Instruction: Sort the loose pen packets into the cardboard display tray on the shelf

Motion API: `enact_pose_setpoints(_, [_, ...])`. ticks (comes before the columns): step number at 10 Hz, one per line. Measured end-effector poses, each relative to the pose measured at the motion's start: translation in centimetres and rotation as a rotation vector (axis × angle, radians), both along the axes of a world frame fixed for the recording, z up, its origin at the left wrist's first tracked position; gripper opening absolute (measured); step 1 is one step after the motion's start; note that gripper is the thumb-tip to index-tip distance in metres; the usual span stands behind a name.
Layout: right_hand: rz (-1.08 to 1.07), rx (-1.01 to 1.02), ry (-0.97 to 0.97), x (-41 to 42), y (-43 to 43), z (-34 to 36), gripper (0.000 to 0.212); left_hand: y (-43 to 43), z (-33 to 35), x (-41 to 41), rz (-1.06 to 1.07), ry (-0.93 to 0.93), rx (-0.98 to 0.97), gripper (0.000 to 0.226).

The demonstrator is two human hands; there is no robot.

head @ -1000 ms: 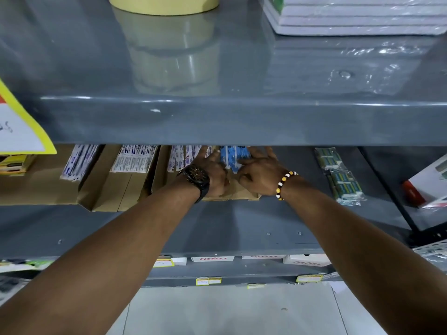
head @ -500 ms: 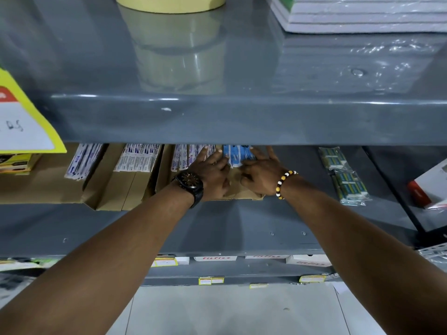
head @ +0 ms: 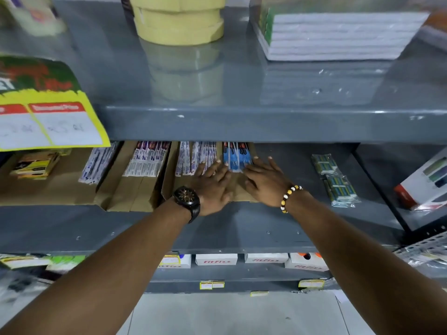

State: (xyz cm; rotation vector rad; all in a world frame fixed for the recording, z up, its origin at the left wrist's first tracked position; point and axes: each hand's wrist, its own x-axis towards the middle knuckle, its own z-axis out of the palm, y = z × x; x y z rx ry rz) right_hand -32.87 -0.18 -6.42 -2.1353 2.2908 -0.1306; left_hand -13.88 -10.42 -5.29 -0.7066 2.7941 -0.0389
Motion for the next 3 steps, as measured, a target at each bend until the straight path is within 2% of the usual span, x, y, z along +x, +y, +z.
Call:
enact_pose_setpoints(1, [-0.021, -0.073, -0.032, 1.3, 3.1, 1.3, 0.058, 2.8, 0.9, 2.2, -0.063, 0.044, -0.092, 0.07])
enact_pose_setpoints(3, [-0.025, -0.315, -0.227, 5.2, 10.6, 8.9, 0.052, 9.0, 7.4, 6.1, -0.154, 0.307, -0.156, 0.071])
